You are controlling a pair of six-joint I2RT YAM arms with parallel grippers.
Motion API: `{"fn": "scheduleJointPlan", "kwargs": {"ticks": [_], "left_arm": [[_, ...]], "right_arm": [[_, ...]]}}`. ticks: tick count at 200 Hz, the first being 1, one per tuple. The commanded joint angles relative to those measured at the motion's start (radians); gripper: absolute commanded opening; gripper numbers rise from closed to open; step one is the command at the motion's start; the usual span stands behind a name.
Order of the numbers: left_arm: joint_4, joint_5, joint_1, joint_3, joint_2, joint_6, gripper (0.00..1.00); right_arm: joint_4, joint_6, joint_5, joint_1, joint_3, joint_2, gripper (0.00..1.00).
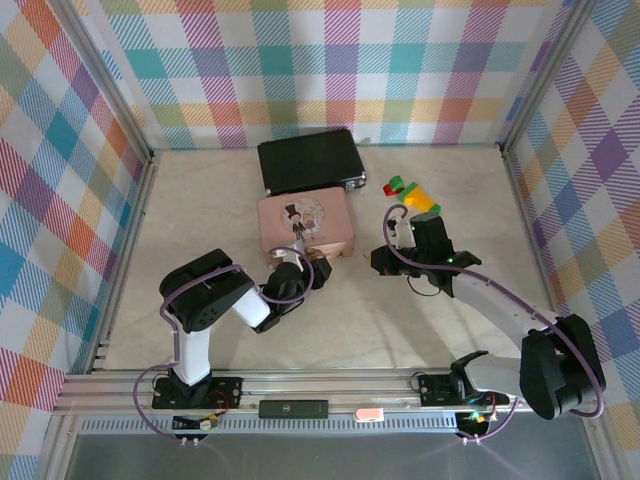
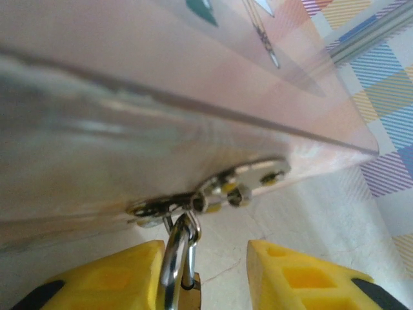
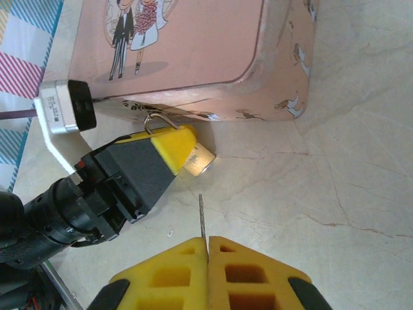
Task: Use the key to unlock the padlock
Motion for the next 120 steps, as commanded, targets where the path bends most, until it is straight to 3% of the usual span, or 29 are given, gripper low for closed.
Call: {"fn": "scheduleJointPlan", "kwargs": {"ticks": [1, 67, 120], "left_arm": [[-0.456, 0.042, -0.004, 0.047, 0.031, -0.111, 0.39], [-0.798, -0.008, -0.049, 0.223, 0.082, -0.166, 0.37], [-0.73, 0.007, -0.051, 0.195, 0.058, -0.173, 0.08]], "right_arm": [[-0.022, -0.006, 0.008, -0.001, 0.029, -0.027, 0.0], [-0.048, -0.009, 0.029, -0.001, 0.026, -0.073, 0.0], [-0.003, 0.025, -0.036, -0.002, -0.002, -0.01, 0.0]]}}
